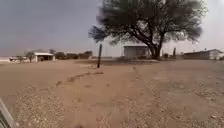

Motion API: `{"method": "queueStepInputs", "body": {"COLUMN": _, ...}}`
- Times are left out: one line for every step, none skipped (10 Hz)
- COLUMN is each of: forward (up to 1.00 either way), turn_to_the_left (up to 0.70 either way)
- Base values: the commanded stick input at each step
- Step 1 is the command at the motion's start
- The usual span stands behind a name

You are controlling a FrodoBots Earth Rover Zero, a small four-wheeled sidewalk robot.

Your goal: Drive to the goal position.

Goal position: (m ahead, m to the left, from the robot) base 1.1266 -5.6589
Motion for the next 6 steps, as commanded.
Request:
{"method": "queueStepInputs", "body": {"forward": 0.00, "turn_to_the_left": -0.50}}
{"method": "queueStepInputs", "body": {"forward": 0.00, "turn_to_the_left": -0.50}}
{"method": "queueStepInputs", "body": {"forward": 0.00, "turn_to_the_left": -0.50}}
{"method": "queueStepInputs", "body": {"forward": 0.00, "turn_to_the_left": -0.50}}
{"method": "queueStepInputs", "body": {"forward": 0.00, "turn_to_the_left": -0.50}}
{"method": "queueStepInputs", "body": {"forward": 0.00, "turn_to_the_left": -0.50}}
